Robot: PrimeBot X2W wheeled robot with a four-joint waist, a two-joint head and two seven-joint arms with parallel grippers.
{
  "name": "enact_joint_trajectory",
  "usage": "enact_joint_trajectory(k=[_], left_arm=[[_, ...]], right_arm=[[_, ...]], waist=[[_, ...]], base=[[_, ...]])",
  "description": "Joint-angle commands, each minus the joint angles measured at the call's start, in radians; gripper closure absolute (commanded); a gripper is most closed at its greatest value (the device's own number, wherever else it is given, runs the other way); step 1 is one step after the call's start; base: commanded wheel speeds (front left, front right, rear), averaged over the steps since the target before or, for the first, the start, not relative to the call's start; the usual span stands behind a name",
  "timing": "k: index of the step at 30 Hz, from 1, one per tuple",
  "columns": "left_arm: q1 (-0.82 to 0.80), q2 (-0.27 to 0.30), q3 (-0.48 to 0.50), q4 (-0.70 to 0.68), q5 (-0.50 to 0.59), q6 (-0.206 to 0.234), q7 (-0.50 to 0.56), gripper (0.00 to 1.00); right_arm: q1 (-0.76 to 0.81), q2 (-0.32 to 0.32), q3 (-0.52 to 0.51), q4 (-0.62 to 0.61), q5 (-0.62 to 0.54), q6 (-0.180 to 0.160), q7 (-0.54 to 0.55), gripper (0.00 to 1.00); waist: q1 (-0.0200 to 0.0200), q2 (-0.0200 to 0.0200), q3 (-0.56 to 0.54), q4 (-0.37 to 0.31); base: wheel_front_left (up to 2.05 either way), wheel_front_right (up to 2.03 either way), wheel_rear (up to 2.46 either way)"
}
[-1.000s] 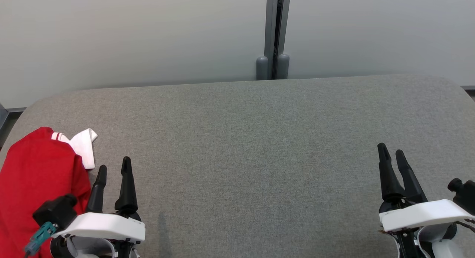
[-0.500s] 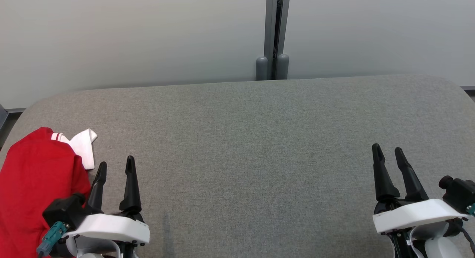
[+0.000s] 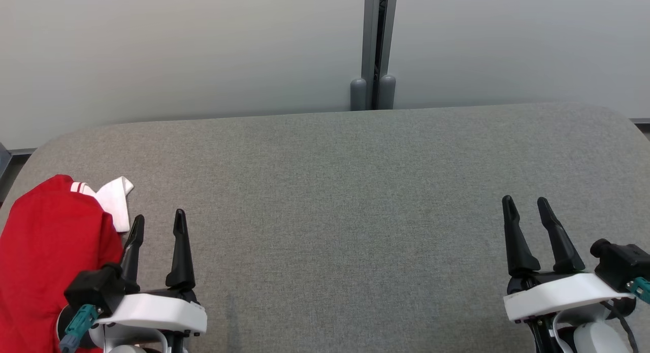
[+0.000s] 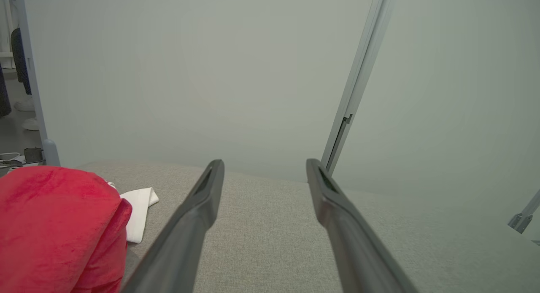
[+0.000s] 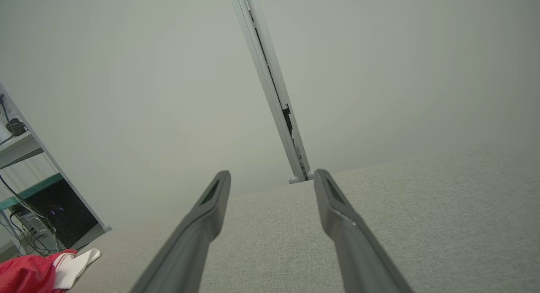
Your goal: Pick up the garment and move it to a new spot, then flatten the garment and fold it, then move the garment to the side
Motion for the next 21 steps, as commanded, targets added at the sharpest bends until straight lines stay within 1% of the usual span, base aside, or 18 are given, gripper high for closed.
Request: enact_joint_trajectory(k=[1,12,21], left_arm=[[0.005,0.005,0.0,-0.011,0.022,-0.001,-0.009,0.0],[0.009,0.001,0.003,-0.022,0.082,-0.012,-0.032,0.0],[0.011,0.001,-0.001,-0.014,0.131,-0.004,-0.049,0.0]], right_arm=[[-0.019,-0.009,0.004,-0.004,-0.021,0.005,-0.011,0.0],[-0.022,-0.01,0.019,-0.01,-0.091,0.005,-0.034,0.0],[-0.022,-0.011,0.026,-0.012,-0.15,0.005,-0.051,0.0]], waist=[[0.0,0.0,0.0,0.0],[0.0,0.0,0.001,-0.002],[0.0,0.0,-0.001,-0.001]], base=[[0.0,0.0,0.0],[0.0,0.0,0.0],[0.0,0.0,0.0]])
